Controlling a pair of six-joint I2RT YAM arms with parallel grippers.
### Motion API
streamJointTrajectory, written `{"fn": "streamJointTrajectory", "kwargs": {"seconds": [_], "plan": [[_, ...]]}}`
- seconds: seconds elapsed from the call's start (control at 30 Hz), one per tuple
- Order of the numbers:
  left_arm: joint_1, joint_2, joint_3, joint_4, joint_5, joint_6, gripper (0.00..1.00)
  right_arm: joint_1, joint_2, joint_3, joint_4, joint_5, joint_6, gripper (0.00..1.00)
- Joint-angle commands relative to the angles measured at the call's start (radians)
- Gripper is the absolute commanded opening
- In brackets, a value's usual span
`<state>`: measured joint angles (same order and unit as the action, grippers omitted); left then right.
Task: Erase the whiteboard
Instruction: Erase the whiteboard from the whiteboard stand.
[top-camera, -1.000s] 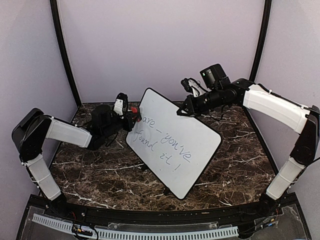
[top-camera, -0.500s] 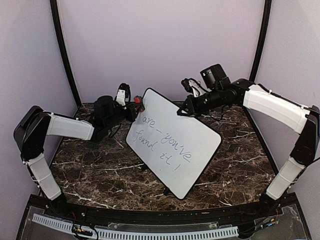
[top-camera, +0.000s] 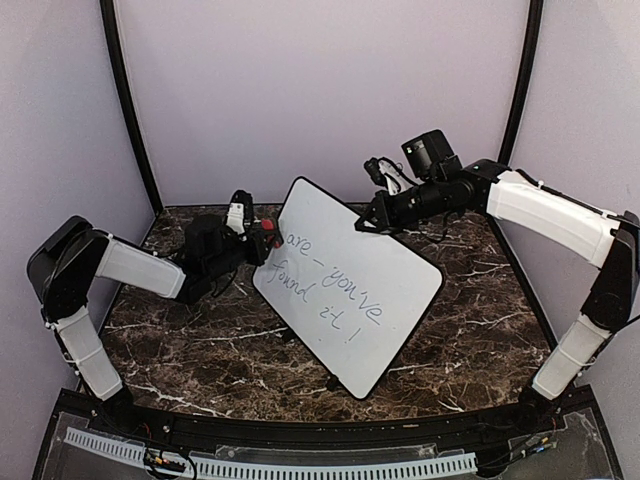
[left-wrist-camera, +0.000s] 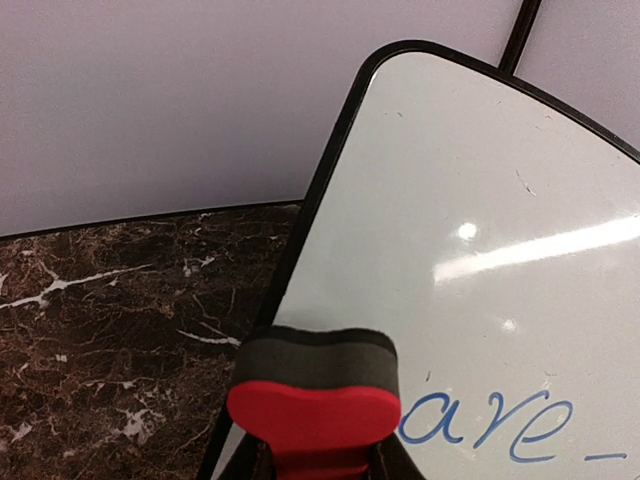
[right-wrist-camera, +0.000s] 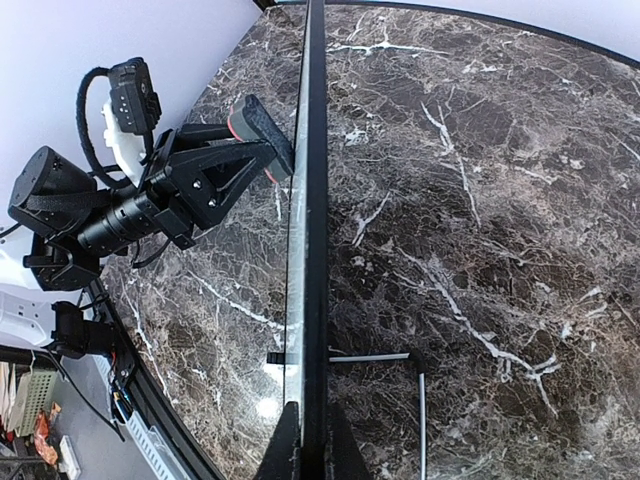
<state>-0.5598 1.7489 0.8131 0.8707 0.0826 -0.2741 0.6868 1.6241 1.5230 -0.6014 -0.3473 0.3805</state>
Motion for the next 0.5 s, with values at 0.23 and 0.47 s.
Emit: {"fn": "streamJointTrajectory", "kwargs": {"seconds": [0.23, 0.47], "plan": [[-0.006, -0.001, 0.071, -0.084, -0.049, 0.007, 0.02, 0.04, 0.017, -0.05, -0.069, -0.067, -0.128, 0.0], [-0.003, 0.035, 0.178, -0.143, -0.053, 0.015, 0.02, 0.04, 0.026, -0.06, -0.063, -0.075, -0.134, 0.0]]}}
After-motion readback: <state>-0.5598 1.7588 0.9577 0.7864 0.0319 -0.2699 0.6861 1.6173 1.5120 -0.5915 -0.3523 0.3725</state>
